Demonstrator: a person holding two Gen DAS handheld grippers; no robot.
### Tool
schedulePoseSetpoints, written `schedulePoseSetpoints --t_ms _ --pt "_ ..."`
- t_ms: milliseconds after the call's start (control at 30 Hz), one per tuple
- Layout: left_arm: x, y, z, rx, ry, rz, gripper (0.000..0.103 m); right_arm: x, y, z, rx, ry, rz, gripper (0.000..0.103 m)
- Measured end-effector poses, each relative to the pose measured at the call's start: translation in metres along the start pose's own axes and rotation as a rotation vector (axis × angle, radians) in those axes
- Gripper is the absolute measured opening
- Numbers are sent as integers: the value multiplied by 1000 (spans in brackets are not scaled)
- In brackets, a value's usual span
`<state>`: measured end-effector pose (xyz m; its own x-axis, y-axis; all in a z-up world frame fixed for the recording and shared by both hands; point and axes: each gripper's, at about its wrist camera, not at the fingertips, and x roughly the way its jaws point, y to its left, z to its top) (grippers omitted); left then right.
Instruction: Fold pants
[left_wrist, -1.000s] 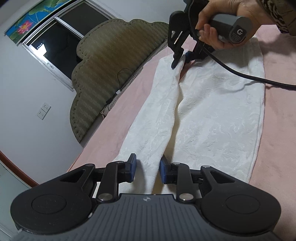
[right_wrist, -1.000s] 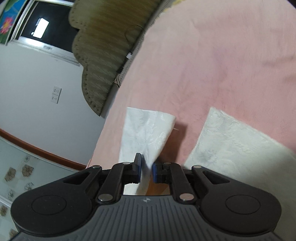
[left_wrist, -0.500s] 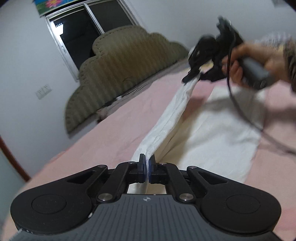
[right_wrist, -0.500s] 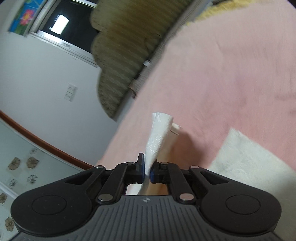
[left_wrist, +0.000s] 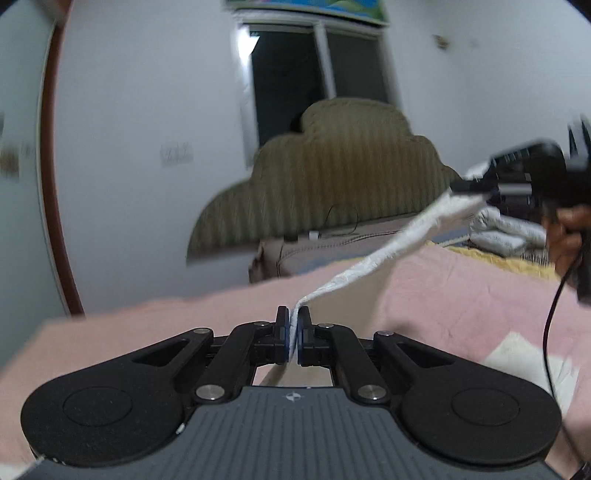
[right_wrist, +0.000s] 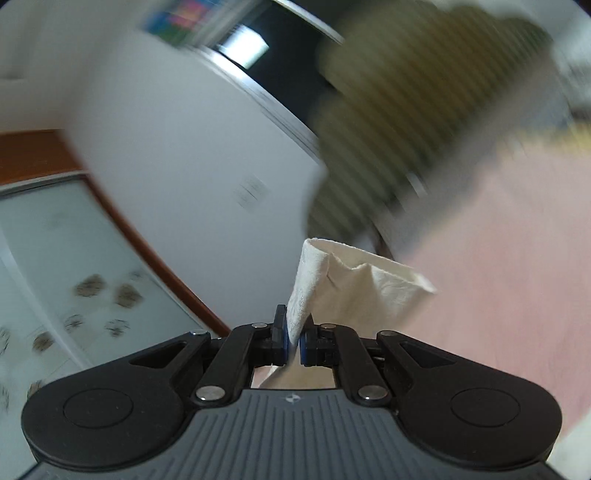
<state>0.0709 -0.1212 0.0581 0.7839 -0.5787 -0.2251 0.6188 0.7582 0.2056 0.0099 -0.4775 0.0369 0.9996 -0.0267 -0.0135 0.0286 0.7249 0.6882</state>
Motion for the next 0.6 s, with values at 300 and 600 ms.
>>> schedulePoseSetpoints --t_ms 300,600 --pt "-16 -107 -101 354 188 -329 8 -103 -99 -76 243 67 -422 6" --pt "-35 -101 -113 372 178 -351 8 -145 -105 -112 322 55 -477 6"
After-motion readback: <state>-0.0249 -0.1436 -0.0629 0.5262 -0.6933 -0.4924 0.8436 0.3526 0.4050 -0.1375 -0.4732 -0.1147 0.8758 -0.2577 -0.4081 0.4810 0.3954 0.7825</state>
